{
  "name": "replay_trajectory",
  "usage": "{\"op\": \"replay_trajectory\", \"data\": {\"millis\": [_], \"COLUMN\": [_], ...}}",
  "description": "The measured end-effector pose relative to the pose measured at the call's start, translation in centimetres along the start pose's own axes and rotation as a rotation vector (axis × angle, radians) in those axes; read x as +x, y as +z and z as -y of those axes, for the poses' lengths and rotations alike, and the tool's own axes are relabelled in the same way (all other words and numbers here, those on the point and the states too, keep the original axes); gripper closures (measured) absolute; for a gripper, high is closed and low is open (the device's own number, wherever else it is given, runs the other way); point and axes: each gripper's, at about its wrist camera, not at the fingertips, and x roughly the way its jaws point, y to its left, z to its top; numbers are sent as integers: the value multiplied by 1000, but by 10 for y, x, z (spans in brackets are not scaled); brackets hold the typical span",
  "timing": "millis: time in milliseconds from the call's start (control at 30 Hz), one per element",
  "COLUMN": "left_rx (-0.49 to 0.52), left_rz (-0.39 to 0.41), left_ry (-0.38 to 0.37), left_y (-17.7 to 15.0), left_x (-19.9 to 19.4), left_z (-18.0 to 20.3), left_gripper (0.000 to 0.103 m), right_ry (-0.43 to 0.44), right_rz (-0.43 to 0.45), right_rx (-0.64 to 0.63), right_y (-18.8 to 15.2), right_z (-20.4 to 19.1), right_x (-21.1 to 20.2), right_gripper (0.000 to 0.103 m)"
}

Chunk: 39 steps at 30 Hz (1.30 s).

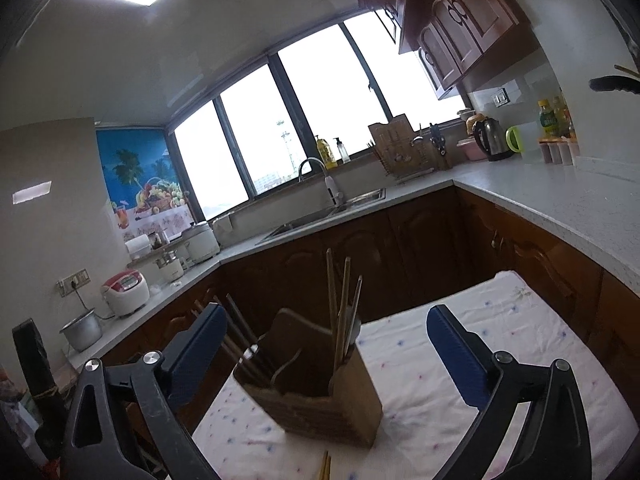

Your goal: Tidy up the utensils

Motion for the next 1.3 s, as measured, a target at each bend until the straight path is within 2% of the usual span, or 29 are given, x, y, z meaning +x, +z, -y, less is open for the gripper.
{"op": "replay_trajectory", "data": {"millis": [200,333,500,633,700,800,900,967,1033,1300], "left_rx": [34,16,-16,-3,6,-12,3,33,49,68], "left_rz": [26,18,46,50,47,48,7,14,21,12], "left_ry": [27,8,-15,-50,-41,-57,-37,35,68,77], "left_y": [-15,-19,-23,-25,-33,-51,-71,-84,-94,-125], "left_x": [-42,-64,-96,-115,-127,-137,-143,-150,-157,-167], "left_z": [-10,-20,-24,-24,-24,-27,-25,-21,-19,-12], "left_gripper": [1,1,1,1,1,1,1,1,1,1], "right_ry": [28,39,40,32,34,1,-11,-33,-53,-81], "right_rz": [-6,1,42,70,106,124,112,93,75,38], "right_rx": [-33,-56,-111,-192,-235,-255,-233,-230,-232,-260], "right_y": [-17,-21,-28,-20,-21,-36,-60,-76,-92,-137], "right_z": [-14,-23,-38,-53,-60,-61,-53,-48,-43,-32], "right_x": [-30,-53,-90,-112,-128,-139,-142,-141,-141,-146], "right_gripper": [2,2,0,0,0,0,0,0,0,0]}}
